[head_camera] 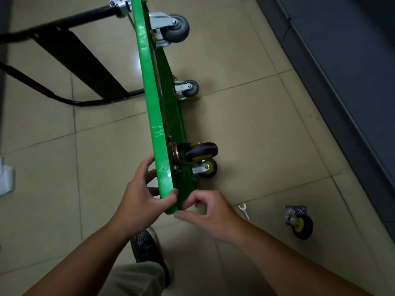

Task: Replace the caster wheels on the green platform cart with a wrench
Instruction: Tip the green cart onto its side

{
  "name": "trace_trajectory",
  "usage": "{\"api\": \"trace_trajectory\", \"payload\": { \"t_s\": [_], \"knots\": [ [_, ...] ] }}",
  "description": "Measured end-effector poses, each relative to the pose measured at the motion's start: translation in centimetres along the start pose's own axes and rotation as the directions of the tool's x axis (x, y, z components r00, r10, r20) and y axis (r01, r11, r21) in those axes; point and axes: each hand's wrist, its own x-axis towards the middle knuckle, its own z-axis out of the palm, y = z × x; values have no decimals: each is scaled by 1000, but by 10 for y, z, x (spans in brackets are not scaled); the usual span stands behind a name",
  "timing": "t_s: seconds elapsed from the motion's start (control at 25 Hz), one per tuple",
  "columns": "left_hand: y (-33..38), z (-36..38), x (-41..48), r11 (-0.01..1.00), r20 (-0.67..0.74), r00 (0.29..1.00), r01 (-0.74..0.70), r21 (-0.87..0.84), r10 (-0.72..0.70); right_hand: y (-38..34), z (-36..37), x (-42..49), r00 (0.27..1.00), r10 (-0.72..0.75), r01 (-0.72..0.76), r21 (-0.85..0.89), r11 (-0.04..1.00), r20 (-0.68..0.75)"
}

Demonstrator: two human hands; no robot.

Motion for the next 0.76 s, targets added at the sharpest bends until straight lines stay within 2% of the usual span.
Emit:
{"api": "trace_trajectory", "payload": {
  "t_s": [0.12, 0.28, 0.36, 0.44, 0.56, 0.6, 0.68, 0.76],
  "knots": [
    [-2, 8, 0, 998, -32, 998, -60, 2, 60, 11, -14, 13, 990, -119, 115, 56, 992, 79],
    [-7, 16, -2, 992, -114, 986, -121, 21, 123, 20, -36, 26, 933, -216, 214, 41, 976, 287],
    [-8, 14, -7, 989, -127, 981, -151, -1, 149, 22, -36, 22, 929, -239, 237, 39, 971, 284],
    [-11, 16, -12, 987, -116, 981, -157, -21, 154, 24, -26, 12, 946, -259, 257, 34, 966, 195],
    [-15, 26, -32, 983, -98, 979, -184, -26, 180, 37, 4, -19, 947, -315, 317, 24, 948, -71],
    [-19, 30, -39, 979, -95, 975, -203, -27, 200, 45, 17, -32, 920, -347, 353, 3, 935, -179],
    [-30, 38, -49, 969, -94, 966, -245, -23, 242, 62, 42, -51, 816, -426, 425, -94, 900, -391],
    [-37, 41, -62, 970, -103, 965, -244, -15, 242, 78, 67, -64, 716, -453, 453, -141, 880, -531]
  ]
}}
